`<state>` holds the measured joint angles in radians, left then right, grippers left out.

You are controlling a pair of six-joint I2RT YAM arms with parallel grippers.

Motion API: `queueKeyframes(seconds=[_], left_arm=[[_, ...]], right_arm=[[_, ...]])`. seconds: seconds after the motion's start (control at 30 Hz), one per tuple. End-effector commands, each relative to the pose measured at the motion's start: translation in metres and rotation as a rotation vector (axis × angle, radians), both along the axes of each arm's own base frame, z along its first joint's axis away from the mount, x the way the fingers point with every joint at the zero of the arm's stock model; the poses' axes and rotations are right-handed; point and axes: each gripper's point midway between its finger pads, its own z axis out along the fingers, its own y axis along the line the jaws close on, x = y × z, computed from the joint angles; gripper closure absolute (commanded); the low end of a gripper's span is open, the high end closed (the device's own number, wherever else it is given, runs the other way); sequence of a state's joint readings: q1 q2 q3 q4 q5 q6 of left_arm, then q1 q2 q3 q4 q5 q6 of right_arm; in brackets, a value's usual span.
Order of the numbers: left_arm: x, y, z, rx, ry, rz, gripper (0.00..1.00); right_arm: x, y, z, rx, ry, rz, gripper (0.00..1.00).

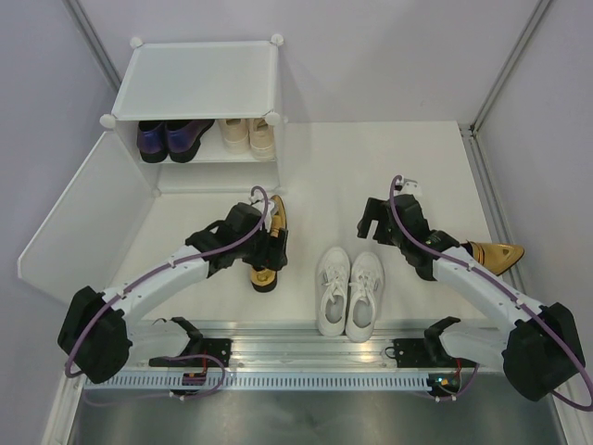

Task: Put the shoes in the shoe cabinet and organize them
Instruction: Pick up the shoe from the center of the board.

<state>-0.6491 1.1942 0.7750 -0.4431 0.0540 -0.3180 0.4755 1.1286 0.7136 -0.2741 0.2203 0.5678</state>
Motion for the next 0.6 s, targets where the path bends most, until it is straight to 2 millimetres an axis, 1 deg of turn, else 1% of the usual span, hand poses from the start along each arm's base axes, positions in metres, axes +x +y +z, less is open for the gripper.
queueKeyframes(seconds=[0.0, 0.03, 0.17, 0.27, 0.3, 0.37, 0.4, 0.47, 0.5, 0.57], left_arm=[[-0.002, 0.005, -0.013, 0.048, 0.029, 0.039, 0.00], [0.001, 0.008, -0.015, 0.070, 0.022, 0.051, 0.00], [0.000, 0.007, -0.018, 0.091, 0.018, 0.048, 0.02], [0.000, 0.007, -0.021, 0.104, 0.025, 0.045, 0.10], [0.000, 0.006, -0.022, 0.105, 0.028, 0.040, 0.16], [-0.001, 0.004, -0.026, 0.113, 0.045, 0.030, 0.23], [-0.002, 0.003, -0.027, 0.112, 0.054, 0.024, 0.32], [-0.004, 0.000, -0.031, 0.117, 0.072, 0.009, 0.42], [-0.005, -0.003, -0.030, 0.108, 0.075, -0.002, 0.50], [-0.005, -0.002, -0.031, 0.115, 0.079, -0.005, 0.56]], right_arm=[[0.006, 0.005, 0.003, 0.018, -0.027, 0.023, 0.02], [0.006, 0.005, 0.003, 0.019, -0.025, 0.023, 0.02], [0.006, 0.005, 0.002, 0.018, -0.027, 0.030, 0.02], [0.006, 0.004, 0.001, 0.017, -0.031, 0.029, 0.02], [0.006, 0.005, 0.001, 0.021, -0.029, 0.031, 0.02], [0.007, 0.006, 0.001, 0.024, -0.028, 0.034, 0.02], [0.007, 0.006, 0.001, 0.023, -0.030, 0.032, 0.02], [0.006, 0.006, 0.001, 0.027, -0.030, 0.036, 0.02], [0.006, 0.006, 0.000, 0.025, -0.029, 0.035, 0.03], [0.006, 0.005, 0.001, 0.025, -0.032, 0.034, 0.03]])
